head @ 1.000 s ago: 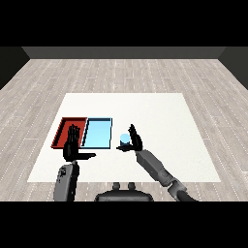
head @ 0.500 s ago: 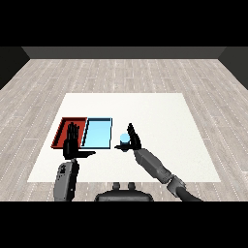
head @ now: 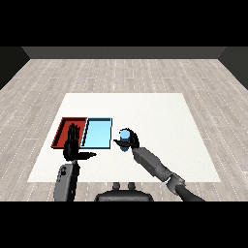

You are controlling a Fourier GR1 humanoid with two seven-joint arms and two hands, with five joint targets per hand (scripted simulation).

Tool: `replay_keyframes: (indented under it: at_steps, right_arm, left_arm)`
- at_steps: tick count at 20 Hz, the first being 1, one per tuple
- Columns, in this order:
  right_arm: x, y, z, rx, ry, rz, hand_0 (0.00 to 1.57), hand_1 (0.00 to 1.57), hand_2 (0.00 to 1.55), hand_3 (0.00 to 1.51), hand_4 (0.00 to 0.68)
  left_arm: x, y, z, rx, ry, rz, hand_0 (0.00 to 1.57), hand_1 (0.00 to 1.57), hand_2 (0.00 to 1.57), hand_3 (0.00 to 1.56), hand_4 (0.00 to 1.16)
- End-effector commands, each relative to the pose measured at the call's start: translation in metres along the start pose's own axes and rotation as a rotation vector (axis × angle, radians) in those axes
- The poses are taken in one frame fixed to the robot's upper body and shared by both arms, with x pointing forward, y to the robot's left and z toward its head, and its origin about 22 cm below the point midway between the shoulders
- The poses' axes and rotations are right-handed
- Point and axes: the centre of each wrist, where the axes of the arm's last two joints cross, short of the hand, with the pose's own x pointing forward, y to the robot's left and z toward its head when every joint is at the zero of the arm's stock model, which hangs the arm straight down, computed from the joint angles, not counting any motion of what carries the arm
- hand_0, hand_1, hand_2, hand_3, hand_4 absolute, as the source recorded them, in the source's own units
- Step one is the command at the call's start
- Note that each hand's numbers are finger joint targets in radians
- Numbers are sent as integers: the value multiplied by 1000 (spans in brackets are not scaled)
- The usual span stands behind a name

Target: Pick the blue can and put it in the blue box

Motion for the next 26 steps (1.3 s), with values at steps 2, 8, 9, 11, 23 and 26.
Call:
replay_keyframes:
  at_steps: [2,8,9,11,23,26]
  right_arm:
    - [6,-1,-4,-34,14,24,1555,1555,1490,1441,680]
    - [14,6,6,9,-92,56,1503,1503,1460,1417,657]
    - [16,13,-2,18,-111,51,1494,1494,1454,1411,651]
    - [25,8,-13,16,-135,57,1489,1489,1453,1408,653]
    - [79,14,-14,110,-312,53,1432,1432,1451,1424,661]
    - [84,-22,-13,114,-312,57,1432,1432,1451,1424,661]
  left_arm:
    - [12,-22,-9,-5,7,8,0,0,0,0,0]
    - [6,-12,1,-59,34,19,0,0,0,0,0]
    - [9,-15,4,-37,25,6,0,0,0,0,0]
    - [-25,-27,-2,-75,47,-48,0,0,0,0,0]
    - [-25,-61,-6,-145,163,59,0,0,0,0,0]
    - [-25,-83,-5,-137,163,57,0,0,0,0,0]
